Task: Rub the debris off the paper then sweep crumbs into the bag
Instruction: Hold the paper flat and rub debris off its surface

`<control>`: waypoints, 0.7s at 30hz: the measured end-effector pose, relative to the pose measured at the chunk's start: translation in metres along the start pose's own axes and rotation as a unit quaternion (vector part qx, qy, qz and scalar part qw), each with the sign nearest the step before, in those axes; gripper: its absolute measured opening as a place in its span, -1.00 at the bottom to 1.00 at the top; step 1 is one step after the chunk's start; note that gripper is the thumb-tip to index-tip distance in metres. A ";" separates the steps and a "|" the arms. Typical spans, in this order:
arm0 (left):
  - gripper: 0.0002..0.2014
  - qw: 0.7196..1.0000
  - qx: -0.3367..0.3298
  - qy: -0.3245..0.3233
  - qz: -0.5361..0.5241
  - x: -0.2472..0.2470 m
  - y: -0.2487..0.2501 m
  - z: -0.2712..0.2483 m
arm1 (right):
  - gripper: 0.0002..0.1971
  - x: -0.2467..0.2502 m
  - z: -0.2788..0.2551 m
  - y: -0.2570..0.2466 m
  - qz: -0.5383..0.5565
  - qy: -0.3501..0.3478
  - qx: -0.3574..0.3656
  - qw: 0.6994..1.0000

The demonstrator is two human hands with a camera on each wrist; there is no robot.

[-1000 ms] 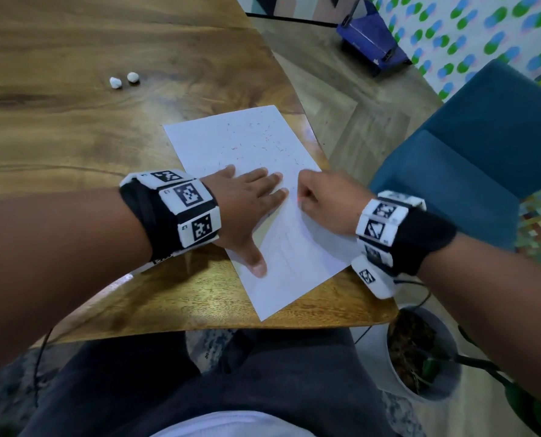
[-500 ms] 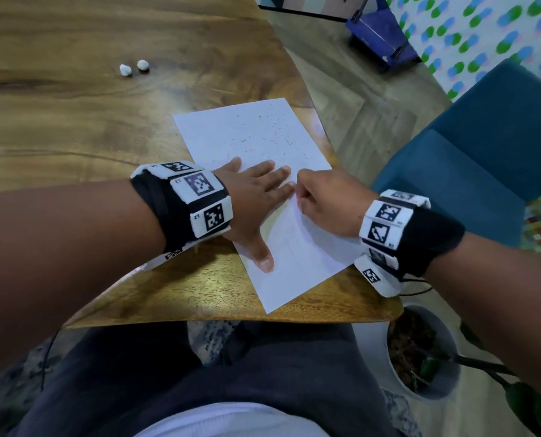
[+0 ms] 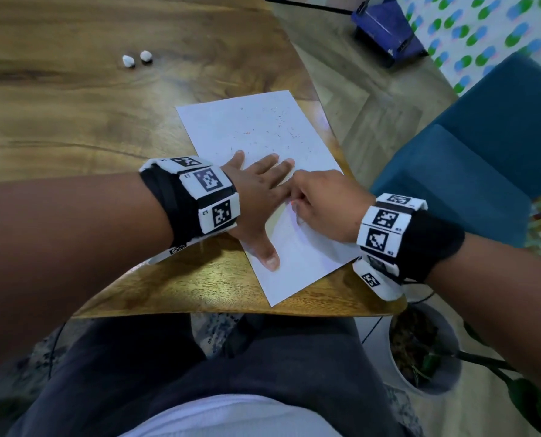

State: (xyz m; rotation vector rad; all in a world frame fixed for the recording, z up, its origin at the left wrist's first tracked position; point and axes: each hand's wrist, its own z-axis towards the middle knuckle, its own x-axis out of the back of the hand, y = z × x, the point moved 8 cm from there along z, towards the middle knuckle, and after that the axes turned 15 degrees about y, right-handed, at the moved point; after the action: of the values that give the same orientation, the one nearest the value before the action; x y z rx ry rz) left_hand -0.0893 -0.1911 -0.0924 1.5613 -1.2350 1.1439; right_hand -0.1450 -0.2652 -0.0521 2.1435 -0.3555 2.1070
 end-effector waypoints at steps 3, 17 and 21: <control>0.49 1.000 0.004 -0.002 0.002 0.001 0.000 -0.001 | -0.89 0.000 -0.006 -0.002 0.005 -0.012 -0.003 1.000; 0.51 1.000 0.002 0.001 0.008 -0.002 -0.003 0.000 | -0.89 0.004 0.001 0.020 -0.014 0.015 -0.071 0.997; 0.50 1.000 -0.002 0.006 0.010 -0.001 -0.002 0.000 | -0.84 0.000 -0.018 -0.008 0.000 -0.009 -0.015 1.000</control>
State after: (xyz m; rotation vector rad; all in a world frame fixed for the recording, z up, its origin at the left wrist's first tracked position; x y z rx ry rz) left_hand -0.0871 -0.1906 -0.0937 1.5397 -1.2470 1.1623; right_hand -0.1606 -0.2530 -0.0509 2.1473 -0.3862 2.0702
